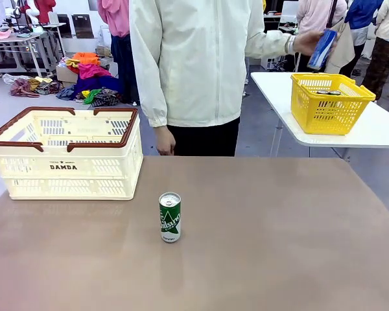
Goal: Place the drinks into the Shopping basket.
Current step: Pick up one drink and place it into the Shopping basket.
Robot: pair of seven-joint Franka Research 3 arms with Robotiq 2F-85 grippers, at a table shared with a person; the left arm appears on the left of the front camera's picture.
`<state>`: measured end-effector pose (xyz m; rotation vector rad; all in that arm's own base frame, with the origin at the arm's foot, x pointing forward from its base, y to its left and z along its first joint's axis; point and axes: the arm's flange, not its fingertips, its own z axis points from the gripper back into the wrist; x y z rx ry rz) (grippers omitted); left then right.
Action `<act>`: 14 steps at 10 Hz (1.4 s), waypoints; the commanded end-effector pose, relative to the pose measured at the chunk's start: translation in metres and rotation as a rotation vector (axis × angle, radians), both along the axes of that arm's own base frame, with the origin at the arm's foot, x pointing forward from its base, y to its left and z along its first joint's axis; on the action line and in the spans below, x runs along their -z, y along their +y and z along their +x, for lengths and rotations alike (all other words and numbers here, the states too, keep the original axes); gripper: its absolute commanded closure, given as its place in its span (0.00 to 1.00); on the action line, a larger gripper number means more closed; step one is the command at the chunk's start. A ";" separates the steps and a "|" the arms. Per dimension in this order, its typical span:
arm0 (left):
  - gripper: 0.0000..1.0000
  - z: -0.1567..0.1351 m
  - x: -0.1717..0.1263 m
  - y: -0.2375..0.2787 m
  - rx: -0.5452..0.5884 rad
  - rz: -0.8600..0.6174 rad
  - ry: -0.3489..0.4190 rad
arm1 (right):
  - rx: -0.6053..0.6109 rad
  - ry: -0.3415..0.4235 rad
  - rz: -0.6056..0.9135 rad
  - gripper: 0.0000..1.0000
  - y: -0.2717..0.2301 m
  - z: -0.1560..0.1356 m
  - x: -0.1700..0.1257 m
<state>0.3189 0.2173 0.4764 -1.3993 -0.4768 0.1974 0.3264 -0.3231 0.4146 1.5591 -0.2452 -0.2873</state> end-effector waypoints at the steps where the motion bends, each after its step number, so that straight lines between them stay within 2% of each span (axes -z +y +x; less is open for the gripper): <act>1: 0.00 -0.001 -0.005 0.000 0.001 -0.020 0.003 | -0.019 0.004 -0.005 0.00 -0.001 -0.003 -0.005; 3: 0.00 0.000 0.000 0.000 0.000 0.000 0.000 | -0.019 0.004 -0.005 0.00 -0.001 -0.003 -0.005; 4: 0.00 0.010 -0.027 -0.043 0.064 0.184 0.019 | -0.019 0.004 -0.005 0.00 -0.001 -0.003 -0.005; 5: 0.00 0.027 -0.050 -0.093 0.193 0.312 0.005 | -0.019 0.004 -0.005 0.00 -0.001 -0.003 -0.005; 7: 0.00 0.046 -0.090 -0.185 0.370 0.553 -0.020 | -0.019 0.004 -0.005 0.00 -0.001 -0.003 -0.005; 8: 0.00 0.048 -0.103 -0.228 0.410 0.673 -0.023 | -0.019 0.004 -0.005 0.00 -0.001 -0.003 -0.005; 10: 0.00 0.052 -0.094 -0.316 0.459 0.937 -0.018 | -0.019 0.004 -0.005 0.00 -0.001 -0.003 -0.005; 11: 0.00 0.061 -0.090 -0.324 0.463 0.934 -0.020 | -0.019 0.004 -0.005 0.00 -0.001 -0.003 -0.005; 12: 0.00 0.069 -0.090 -0.304 0.436 0.886 -0.009 | -0.019 0.004 -0.005 0.00 -0.001 -0.003 -0.005; 13: 0.00 0.067 -0.104 -0.244 0.365 0.777 -0.001 | -0.019 0.004 -0.005 0.00 -0.001 -0.003 -0.005; 14: 0.00 0.054 -0.115 -0.181 0.301 0.682 0.002 | -0.019 0.004 -0.005 0.00 -0.001 -0.003 -0.005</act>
